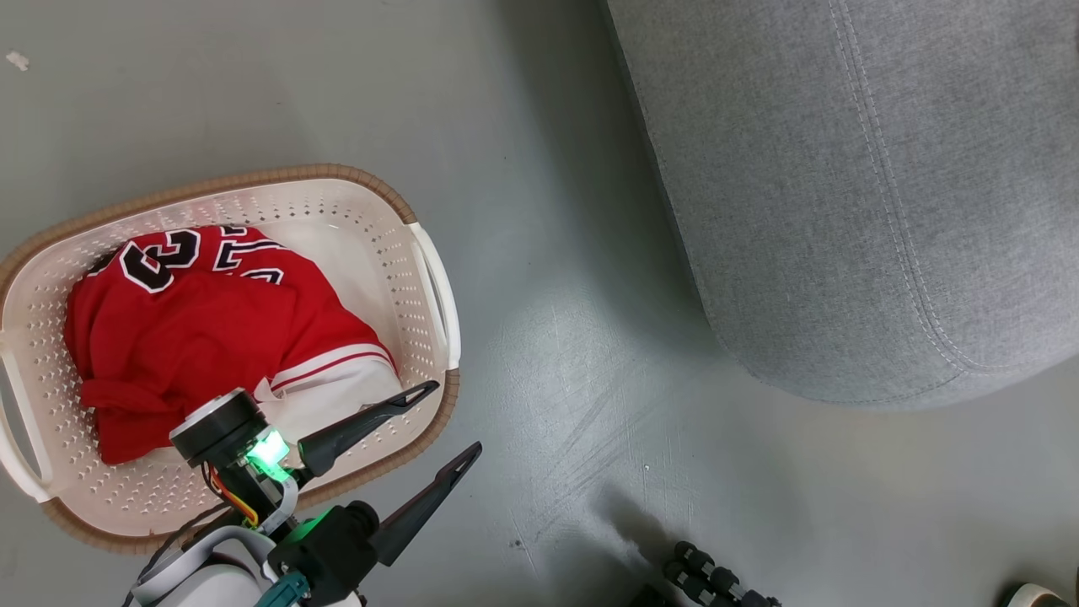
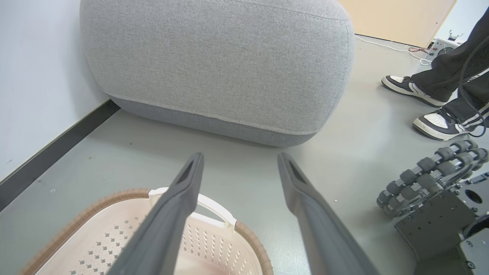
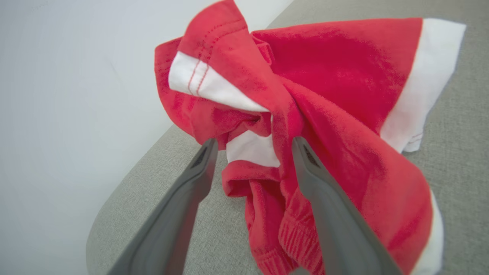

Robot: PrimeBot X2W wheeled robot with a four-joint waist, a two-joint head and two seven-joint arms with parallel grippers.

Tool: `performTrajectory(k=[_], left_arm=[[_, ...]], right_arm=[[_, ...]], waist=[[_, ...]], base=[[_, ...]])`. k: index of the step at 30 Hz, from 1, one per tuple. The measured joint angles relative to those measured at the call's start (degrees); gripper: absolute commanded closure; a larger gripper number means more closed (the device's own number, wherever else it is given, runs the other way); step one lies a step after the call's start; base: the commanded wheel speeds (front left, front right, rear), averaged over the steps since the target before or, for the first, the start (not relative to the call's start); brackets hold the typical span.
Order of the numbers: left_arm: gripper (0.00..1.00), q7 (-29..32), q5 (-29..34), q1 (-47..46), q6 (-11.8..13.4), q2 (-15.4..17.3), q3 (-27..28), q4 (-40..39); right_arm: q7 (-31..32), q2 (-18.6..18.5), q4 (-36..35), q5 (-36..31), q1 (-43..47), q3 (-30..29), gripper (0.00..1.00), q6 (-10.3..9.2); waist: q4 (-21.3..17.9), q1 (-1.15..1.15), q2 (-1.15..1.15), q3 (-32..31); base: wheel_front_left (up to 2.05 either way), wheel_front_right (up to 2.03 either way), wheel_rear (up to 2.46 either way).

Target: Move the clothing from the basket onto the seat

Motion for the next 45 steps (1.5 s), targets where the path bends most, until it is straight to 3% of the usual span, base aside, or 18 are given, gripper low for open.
performTrajectory(k=[12, 20, 27, 35, 45], left_arm=[[0.00, 0.00, 0.00, -2.09, 0.00, -1.42, -1.08, 0.41], [0.00, 0.00, -0.09, -3.53, 0.00, -2.70, -1.99, 1.01], [0.00, 0.00, -1.18, -4.56, 0.01, -5.63, -1.56, 1.64], [0.00, 0.00, -2.58, -4.61, 1.11, -9.23, 0.63, 2.25], [0.00, 0.00, -3.87, -4.61, 2.94, -12.85, 3.35, 2.44]], right_arm=[[-0.19, 1.99, -4.83, -4.97, 0.01, 2.07, 0.00, 0.00], [-0.24, 4.01, -13.16, -7.06, -0.03, 7.71, 0.00, 0.00], [-0.25, 5.02, -21.57, -5.04, -0.48, 11.66, 0.00, 0.00], [-0.33, 5.44, -30.54, -3.39, 0.39, 21.02, 0.00, 0.00], [-0.33, 5.64, -37.18, -2.21, 8.64, 33.05, 0.00, 0.00]], waist=[[-0.35, 0.00, 0.00, -1.16], [-0.36, 0.00, 0.00, -2.88], [-0.15, 0.00, 0.00, -5.04], [0.78, 0.00, 0.00, -8.70], [2.74, 0.00, 0.00, -13.87]], base=[[0.00, 0.00, 0.00], [0.00, 0.00, 0.00], [0.00, 0.00, 0.00], [0.00, 0.00, 0.00], [0.00, 0.00, 0.00]])
